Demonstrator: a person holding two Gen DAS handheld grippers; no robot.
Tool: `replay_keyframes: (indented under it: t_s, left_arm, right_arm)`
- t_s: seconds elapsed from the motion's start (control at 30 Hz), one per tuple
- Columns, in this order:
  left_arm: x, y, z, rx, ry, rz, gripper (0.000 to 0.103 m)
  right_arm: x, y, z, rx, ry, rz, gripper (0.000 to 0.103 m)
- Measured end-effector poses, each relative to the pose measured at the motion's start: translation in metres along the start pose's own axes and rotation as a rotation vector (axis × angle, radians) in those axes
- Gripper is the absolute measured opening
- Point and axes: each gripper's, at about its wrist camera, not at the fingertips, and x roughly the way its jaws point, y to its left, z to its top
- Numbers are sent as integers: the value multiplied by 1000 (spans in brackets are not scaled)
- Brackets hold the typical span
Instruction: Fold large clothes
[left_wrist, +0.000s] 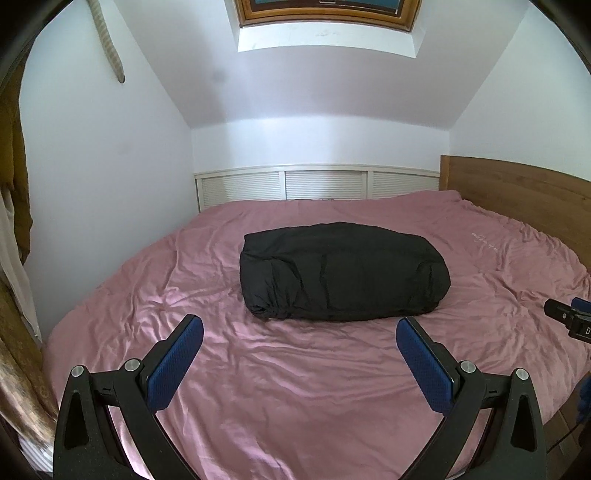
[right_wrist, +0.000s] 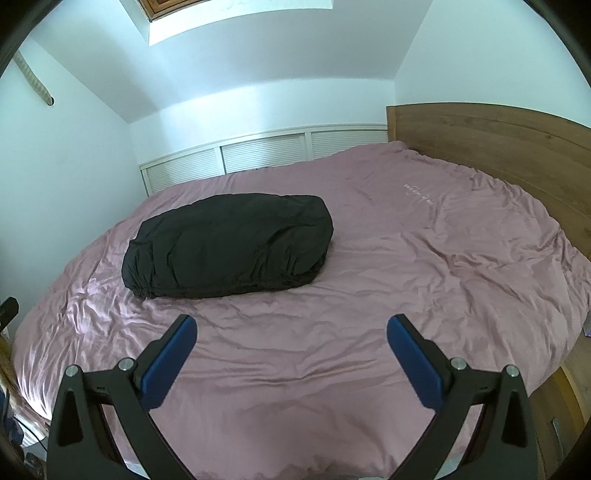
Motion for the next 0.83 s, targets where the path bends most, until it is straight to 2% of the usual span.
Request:
replay_keyframes:
  t_s: [0.27, 0.83]
  left_arm:
    - [-2, 2, -4, -14, 10, -18, 102]
    - [7, 22, -15, -39, 53, 19, 102]
  right_arm:
    - [-3, -6, -3, -4, 2, -19, 103]
    - [2, -12, -10, -9, 15, -46, 103]
